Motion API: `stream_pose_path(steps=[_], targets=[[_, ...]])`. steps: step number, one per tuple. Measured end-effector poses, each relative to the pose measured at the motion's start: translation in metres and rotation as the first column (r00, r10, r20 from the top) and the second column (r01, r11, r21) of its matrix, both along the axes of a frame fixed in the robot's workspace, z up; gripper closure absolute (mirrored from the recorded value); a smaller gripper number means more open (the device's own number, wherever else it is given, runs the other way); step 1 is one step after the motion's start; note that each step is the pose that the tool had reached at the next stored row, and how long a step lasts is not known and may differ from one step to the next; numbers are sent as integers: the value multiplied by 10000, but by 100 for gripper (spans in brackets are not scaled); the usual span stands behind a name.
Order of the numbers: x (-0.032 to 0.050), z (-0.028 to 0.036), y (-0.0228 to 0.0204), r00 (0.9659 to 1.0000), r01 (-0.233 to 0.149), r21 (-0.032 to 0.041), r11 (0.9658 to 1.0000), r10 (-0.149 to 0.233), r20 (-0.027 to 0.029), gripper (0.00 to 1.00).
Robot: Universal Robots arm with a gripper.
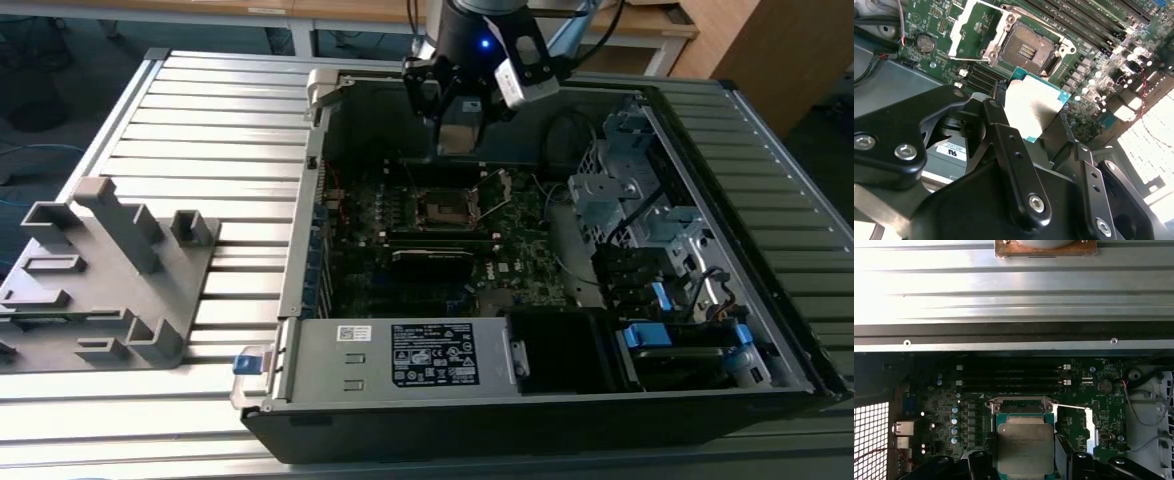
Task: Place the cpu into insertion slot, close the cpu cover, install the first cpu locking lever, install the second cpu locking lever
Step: 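Place the cpu into insertion slot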
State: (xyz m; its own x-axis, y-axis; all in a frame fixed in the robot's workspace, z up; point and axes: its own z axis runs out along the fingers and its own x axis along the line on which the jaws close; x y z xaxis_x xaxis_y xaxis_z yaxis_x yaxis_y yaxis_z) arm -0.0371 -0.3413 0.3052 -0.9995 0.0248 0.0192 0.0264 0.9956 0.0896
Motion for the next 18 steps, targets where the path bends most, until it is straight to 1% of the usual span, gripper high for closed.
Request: stream_pose_path(steps=[12, 14, 18], targets=[[0, -151, 0, 10000, 0, -2, 10000, 0, -1, 46], [0, -163, 0, 10000, 0, -2, 10000, 0, -1, 46], [0, -167, 0, 10000, 0, -2, 10000, 0, -1, 46]])
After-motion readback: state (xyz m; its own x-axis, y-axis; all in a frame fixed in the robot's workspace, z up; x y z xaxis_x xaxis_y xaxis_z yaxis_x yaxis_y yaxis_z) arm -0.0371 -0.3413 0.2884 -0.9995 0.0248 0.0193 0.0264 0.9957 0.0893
